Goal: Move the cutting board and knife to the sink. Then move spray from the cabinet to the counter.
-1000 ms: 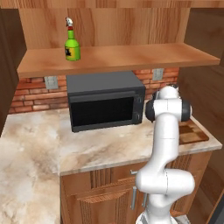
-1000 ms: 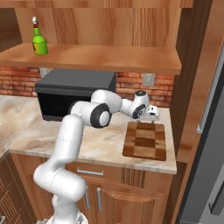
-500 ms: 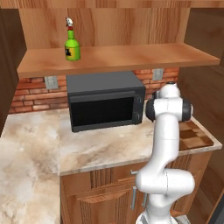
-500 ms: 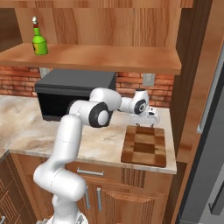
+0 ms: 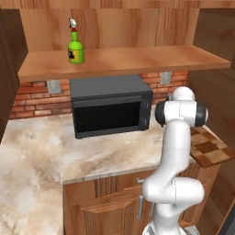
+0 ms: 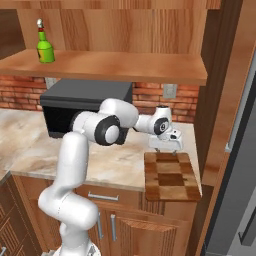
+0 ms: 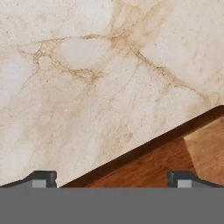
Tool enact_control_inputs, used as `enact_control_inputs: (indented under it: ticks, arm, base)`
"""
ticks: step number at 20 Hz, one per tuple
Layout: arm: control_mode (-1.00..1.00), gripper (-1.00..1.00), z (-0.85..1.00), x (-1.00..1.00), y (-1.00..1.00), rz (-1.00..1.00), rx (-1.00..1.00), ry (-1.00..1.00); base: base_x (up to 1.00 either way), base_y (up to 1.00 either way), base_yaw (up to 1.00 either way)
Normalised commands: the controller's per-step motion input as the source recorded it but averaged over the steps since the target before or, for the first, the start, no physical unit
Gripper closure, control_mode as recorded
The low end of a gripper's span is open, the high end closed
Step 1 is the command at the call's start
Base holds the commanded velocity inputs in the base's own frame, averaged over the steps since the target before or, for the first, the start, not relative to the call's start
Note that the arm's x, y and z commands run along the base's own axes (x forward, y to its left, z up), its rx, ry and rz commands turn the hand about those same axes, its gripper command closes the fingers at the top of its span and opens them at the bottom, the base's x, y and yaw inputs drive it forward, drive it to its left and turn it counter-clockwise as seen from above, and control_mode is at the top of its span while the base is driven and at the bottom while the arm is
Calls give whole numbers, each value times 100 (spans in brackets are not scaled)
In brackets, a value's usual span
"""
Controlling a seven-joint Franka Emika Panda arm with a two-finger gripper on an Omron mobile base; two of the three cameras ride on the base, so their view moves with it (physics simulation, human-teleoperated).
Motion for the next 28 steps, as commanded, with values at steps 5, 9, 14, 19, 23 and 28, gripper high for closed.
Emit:
enact_control_inputs:
  ticks: [5,9,14,19,23,28]
  arm:
    - [-100,-100,43,2,4,-19,1,-9]
    - [-100,-100,100,-78,0,-21,4,-33]
    - [-100,-100,98,-100,-4,-17,8,-29]
    - [-100,-100,19,-100,-2,-20,2,-21]
    - [-100,-100,-16,-100,10,-22,-2,-19]
    - [-100,-100,-40,-100,1,-26,0,-35]
  base:
    - [0,0,0]
    - [0,0,0]
    - [0,0,0]
    - [0,0,0]
    - [0,0,0]
    - [0,0,0]
